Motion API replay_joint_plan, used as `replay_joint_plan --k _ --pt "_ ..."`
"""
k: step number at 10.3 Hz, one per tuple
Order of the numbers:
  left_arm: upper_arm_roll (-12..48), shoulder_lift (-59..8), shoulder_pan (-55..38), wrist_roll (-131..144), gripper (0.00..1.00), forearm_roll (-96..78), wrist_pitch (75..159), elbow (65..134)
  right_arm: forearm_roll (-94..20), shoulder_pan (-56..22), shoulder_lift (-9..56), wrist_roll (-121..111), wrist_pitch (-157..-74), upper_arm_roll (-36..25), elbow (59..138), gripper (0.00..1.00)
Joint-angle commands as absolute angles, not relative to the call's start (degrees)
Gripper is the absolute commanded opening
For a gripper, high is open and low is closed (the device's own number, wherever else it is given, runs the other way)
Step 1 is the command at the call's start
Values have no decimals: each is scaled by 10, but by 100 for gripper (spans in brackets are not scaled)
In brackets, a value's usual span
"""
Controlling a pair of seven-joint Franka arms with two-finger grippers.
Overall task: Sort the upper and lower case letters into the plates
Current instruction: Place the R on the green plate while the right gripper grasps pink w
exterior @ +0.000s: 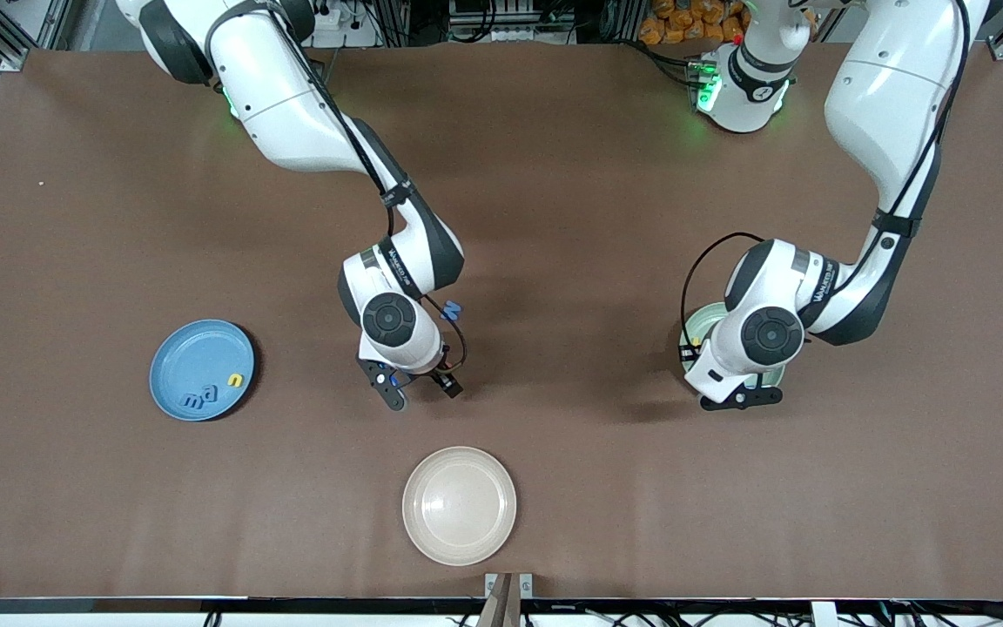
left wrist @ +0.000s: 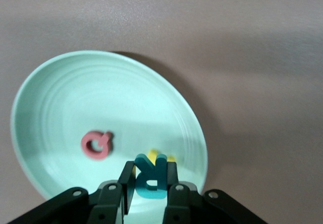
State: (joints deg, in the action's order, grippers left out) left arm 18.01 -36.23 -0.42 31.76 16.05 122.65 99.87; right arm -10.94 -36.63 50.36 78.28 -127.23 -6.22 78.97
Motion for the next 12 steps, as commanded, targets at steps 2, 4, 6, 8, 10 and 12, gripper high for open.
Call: replay_joint_plan --k 2,4,6,8,10,12 --pt "188 -343 26 309 3 192 1281 1061 -109 -374 518 794 -1271 -69 769 100" --pt "188 -326 32 286 3 192 1281 1077 -109 -378 518 796 -1273 -69 769 100" --pt "188 -326 30 296 96 192 1281 1078 -111 -381 520 797 -1273 -69 770 100" --pt "189 -325 27 299 100 191 1281 1077 -109 -385 524 798 -1281 -69 770 100" --pt "190 -325 22 314 100 191 1281 1075 -107 -385 524 797 -1282 -69 771 100" --pt "195 -327 -3 368 100 183 1281 1064 -108 -384 523 797 -1282 -69 771 8"
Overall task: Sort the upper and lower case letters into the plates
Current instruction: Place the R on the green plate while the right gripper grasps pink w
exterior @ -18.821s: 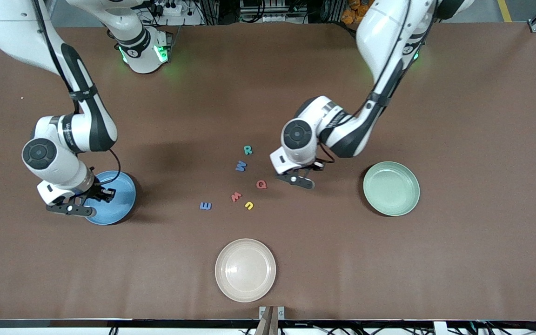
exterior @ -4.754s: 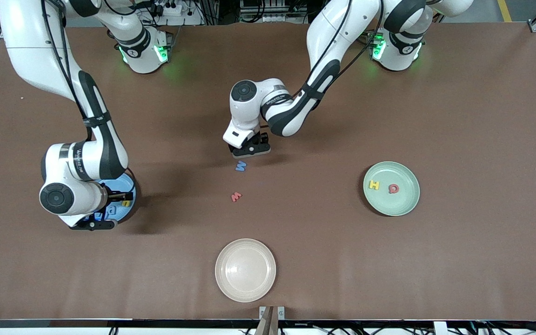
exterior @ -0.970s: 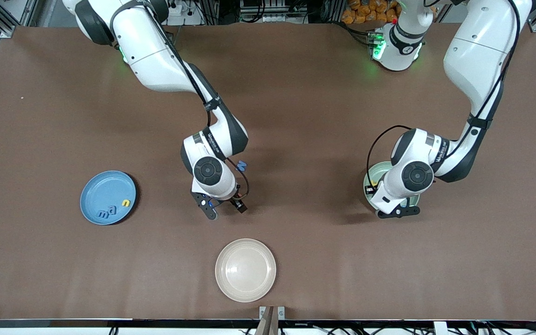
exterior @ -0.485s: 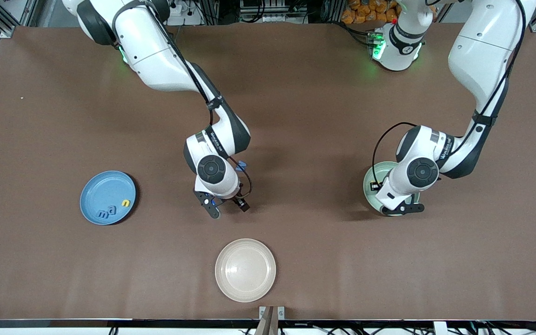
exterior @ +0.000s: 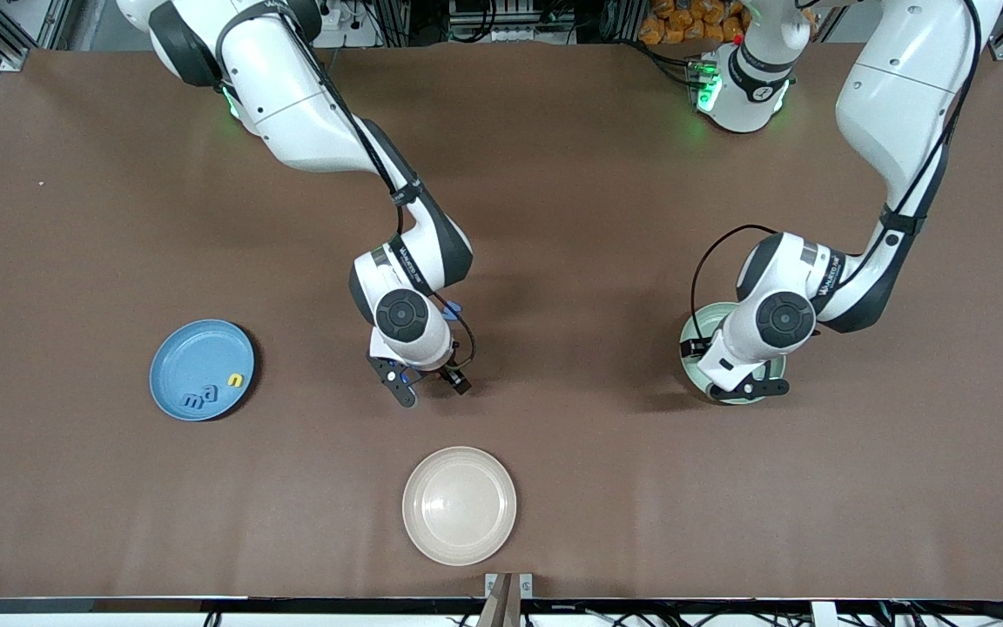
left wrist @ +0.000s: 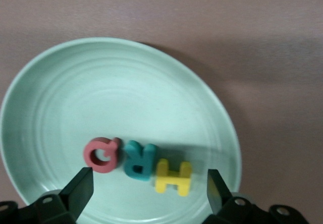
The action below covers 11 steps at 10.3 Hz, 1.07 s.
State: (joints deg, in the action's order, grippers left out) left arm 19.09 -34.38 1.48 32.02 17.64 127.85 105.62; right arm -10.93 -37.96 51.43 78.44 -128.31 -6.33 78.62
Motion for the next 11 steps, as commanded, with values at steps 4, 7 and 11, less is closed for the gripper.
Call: replay_joint_plan --k 4,7,11 --pt "234 -342 -37 487 100 183 1281 1035 -106 -384 519 788 -1284 -69 771 0" --pt "234 -359 -62 535 100 184 1281 995 -110 -341 472 726 -1263 -68 770 0" --pt "232 -372 -95 554 100 192 1281 979 -62 -224 427 487 -1188 -69 798 0"
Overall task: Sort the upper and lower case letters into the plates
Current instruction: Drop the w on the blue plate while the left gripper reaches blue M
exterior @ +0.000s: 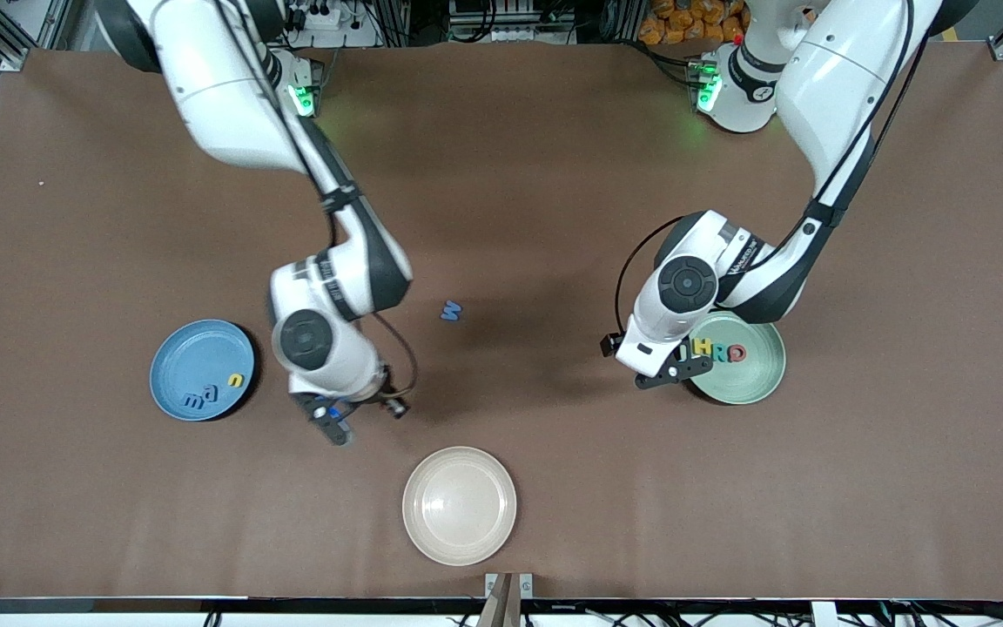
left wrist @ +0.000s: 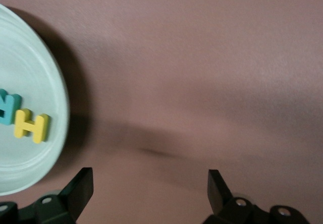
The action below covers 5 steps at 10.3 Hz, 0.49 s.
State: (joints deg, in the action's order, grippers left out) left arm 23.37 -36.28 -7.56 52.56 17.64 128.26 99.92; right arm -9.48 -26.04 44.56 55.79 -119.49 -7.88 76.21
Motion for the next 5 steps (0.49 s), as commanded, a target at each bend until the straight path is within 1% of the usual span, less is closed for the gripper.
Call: replay_joint_plan --k 1,2,5 --pt "232 -373 -118 565 100 190 1282 977 -24 -194 419 441 -1189 -69 821 0" --pt "231 -374 -141 584 100 187 1282 963 -6 -161 407 389 -1189 -69 843 0" --pt "228 -406 -220 648 100 188 1283 892 -4 -106 365 260 -1187 -69 905 0"
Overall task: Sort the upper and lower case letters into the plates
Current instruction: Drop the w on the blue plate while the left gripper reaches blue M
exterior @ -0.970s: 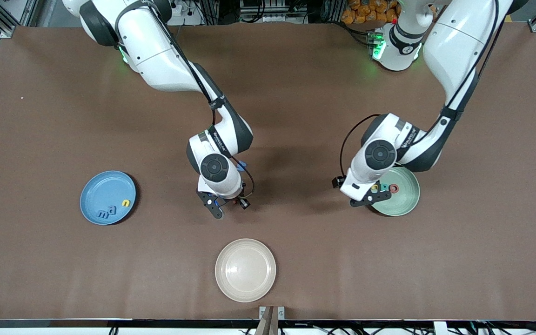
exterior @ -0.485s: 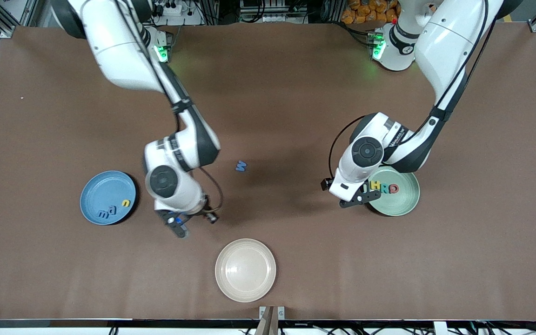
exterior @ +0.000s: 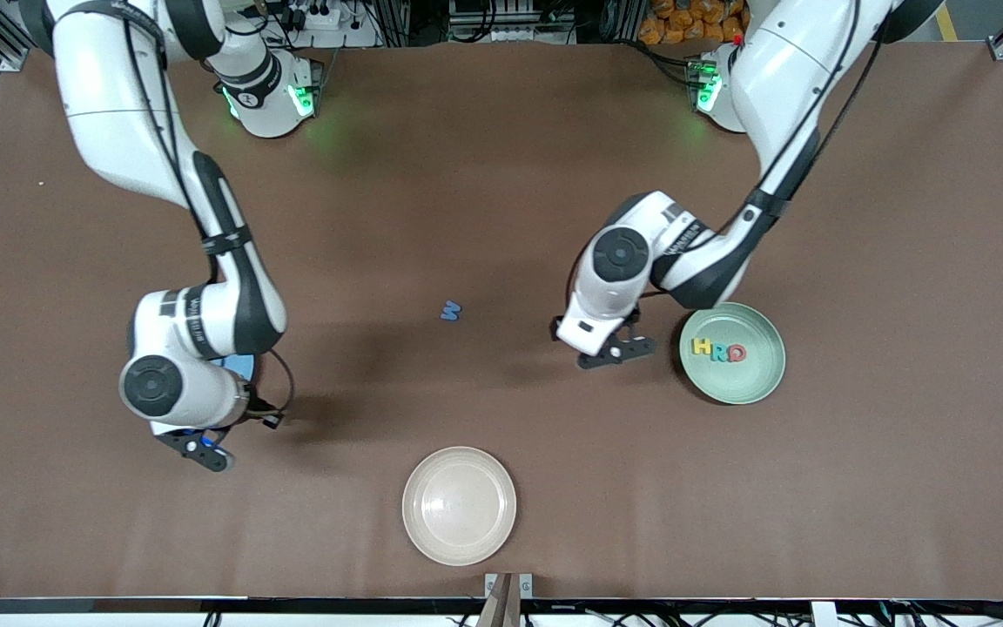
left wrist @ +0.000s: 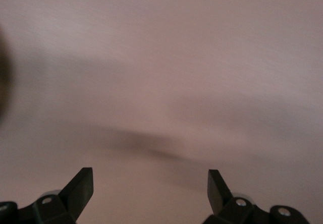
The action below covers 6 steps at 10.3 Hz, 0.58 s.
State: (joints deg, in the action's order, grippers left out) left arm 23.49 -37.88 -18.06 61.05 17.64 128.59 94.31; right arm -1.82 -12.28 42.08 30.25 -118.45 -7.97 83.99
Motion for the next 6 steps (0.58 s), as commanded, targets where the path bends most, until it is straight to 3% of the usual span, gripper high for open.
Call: replay_joint_plan --k 1,2,3,4,6 --pt "228 -419 -243 656 100 188 1284 867 -5 -91 346 227 -1187 -69 928 0" --pt "224 -432 -272 657 100 189 1288 840 -4 -76 330 201 -1187 -69 948 0" --pt "202 -436 -312 657 100 189 1294 827 -5 -68 313 181 -1187 -69 965 25" --pt "169 -434 -362 676 100 189 1303 824 -5 -64 294 166 -1187 -69 981 97" --pt "127 -437 -418 690 100 188 1323 822 -7 -65 259 146 -1166 -65 996 100"
